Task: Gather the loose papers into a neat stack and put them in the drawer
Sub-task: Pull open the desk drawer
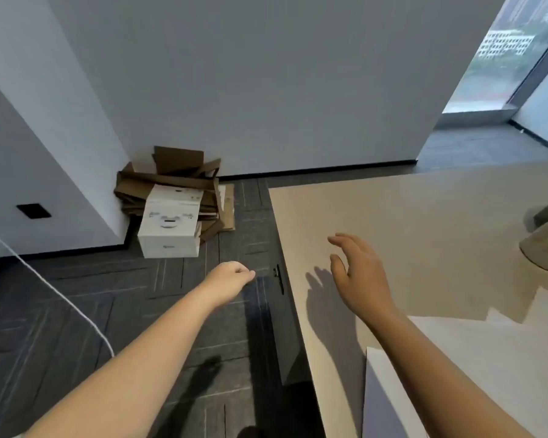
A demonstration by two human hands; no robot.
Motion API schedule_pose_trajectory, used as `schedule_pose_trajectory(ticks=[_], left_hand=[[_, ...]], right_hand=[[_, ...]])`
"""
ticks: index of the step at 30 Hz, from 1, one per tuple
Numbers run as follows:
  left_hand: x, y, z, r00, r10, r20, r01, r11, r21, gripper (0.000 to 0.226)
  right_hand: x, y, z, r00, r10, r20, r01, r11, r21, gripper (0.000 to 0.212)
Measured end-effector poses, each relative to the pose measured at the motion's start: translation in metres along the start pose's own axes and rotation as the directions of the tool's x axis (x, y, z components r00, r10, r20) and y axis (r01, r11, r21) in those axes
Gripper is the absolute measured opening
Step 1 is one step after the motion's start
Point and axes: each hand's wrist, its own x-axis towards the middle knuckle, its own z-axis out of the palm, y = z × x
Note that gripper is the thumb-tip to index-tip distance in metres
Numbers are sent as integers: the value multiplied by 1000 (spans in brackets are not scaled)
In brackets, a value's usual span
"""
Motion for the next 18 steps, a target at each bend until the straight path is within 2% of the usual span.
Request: schedule_pose_trajectory(ticks=[6,13,18], left_hand=[[78,-29,34,991,-99,92,105,993,-54,15],[161,-38,77,990,-105,92,123,969,-215,16],[196,-48,102,976,-216,12,211,935,-286,24]], right_hand=[[45,26,75,995,80,67,-75,995,-63,39],[68,43,109,995,-10,-98,-17,964,-267,41],[70,43,107,995,15,-103,-39,971,-234,42]])
